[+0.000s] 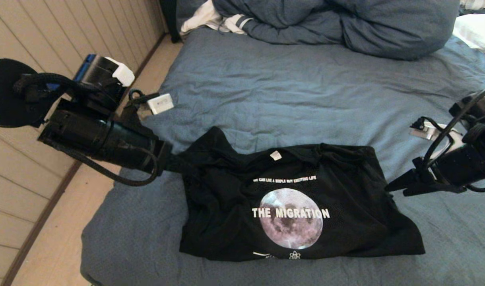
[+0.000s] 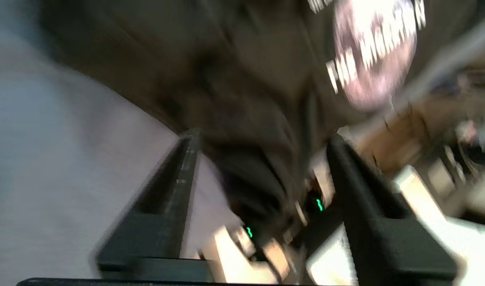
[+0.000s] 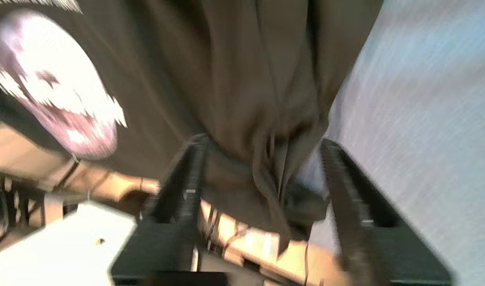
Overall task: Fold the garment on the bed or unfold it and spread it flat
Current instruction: Fold the black T-shirt
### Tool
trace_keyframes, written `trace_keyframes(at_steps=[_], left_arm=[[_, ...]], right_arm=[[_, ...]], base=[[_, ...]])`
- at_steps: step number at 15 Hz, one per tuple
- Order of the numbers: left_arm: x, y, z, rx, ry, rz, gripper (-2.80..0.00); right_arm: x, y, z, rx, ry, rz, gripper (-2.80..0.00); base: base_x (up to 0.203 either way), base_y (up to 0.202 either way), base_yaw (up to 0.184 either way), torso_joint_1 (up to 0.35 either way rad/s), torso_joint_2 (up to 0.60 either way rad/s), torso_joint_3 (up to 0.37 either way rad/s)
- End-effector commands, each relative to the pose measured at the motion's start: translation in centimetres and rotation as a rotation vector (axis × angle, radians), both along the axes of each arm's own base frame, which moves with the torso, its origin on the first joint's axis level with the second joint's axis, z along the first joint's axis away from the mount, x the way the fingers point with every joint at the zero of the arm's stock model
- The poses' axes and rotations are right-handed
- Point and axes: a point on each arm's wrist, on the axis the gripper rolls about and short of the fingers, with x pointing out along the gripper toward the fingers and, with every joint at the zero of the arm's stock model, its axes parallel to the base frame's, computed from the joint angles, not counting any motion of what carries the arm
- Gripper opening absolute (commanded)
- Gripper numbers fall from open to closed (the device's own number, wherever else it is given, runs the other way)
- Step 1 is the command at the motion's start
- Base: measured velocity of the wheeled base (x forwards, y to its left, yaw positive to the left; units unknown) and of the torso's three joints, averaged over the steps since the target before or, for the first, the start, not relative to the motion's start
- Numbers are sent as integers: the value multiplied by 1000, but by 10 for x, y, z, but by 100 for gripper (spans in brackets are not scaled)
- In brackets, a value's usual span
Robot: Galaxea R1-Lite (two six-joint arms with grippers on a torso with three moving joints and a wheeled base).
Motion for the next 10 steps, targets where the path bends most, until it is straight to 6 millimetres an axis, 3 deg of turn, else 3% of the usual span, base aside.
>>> trace_keyframes(at_steps=[1, 7, 10], left_arm=[[21, -7, -3, 2, 0, 18, -280], [50, -74, -27, 33, 9, -54, -280], [43, -96, -33, 48, 14, -94, -280]], right_arm=[[7, 2, 16, -1, -65, 6, -280], [35, 18, 5, 34, -46, 75, -280], [45, 20, 6, 38, -59, 84, -280]], base=[[0, 0, 0, 0, 0, 0], [0, 0, 0, 0, 0, 0], [0, 0, 0, 0, 0, 0]])
